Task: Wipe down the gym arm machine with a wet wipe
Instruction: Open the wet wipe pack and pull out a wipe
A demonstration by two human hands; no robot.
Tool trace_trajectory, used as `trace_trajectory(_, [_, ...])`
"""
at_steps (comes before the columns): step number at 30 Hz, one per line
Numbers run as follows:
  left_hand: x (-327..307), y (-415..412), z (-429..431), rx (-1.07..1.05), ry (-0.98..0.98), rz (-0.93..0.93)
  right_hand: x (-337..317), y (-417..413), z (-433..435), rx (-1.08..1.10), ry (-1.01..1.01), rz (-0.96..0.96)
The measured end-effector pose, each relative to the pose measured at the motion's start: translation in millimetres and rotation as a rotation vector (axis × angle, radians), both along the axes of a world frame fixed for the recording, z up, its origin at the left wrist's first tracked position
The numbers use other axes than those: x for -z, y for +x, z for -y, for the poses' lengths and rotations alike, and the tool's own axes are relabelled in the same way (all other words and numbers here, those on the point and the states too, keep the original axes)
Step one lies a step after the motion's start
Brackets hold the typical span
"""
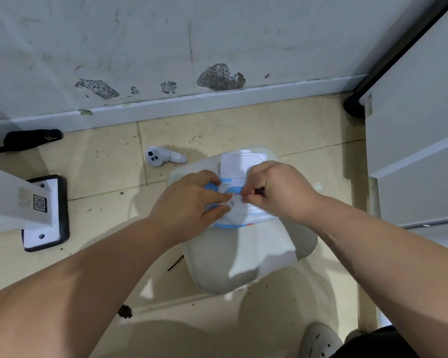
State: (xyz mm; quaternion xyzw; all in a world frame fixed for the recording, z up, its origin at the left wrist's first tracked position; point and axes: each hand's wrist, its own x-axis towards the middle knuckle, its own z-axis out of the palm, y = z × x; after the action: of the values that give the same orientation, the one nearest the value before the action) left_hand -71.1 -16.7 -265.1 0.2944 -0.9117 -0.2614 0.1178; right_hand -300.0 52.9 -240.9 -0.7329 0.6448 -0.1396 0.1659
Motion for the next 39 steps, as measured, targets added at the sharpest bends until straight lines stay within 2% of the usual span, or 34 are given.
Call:
trace_trajectory(6, [2,-3,-2,0.031,-0.084,0.055,3,7,-1,-0.07,-0.042,-0.105])
trace_trajectory(14, [1,-4,-4,0.019,-0.11,0.026,5,14,-4,-0.114,-0.074,-0.229])
trace_trajectory(21, [-2,-6,-7,-0.101,0.026,-0.018,0,11,-5,-0.08,0.057,-0.154])
trace_trajectory(29, [-8,-7,-8,-0.145,0.11,0.012,-8,-3,-8,-0.046,0.139,0.087])
trace_trajectory(34, [-9,-8,-9,-0.15,0.118,0.064,-8,-6,-6,0.052,0.087,0.162])
trace_trajectory(37, [-8,-8,-10,-0.149,0.117,0.075,-6,0,-5,0.048,0.059,0.124])
trace_trajectory(39, [-8,-8,-9,-0.141,0.106,0.085,-4,4,-5,0.019,0.049,0.031])
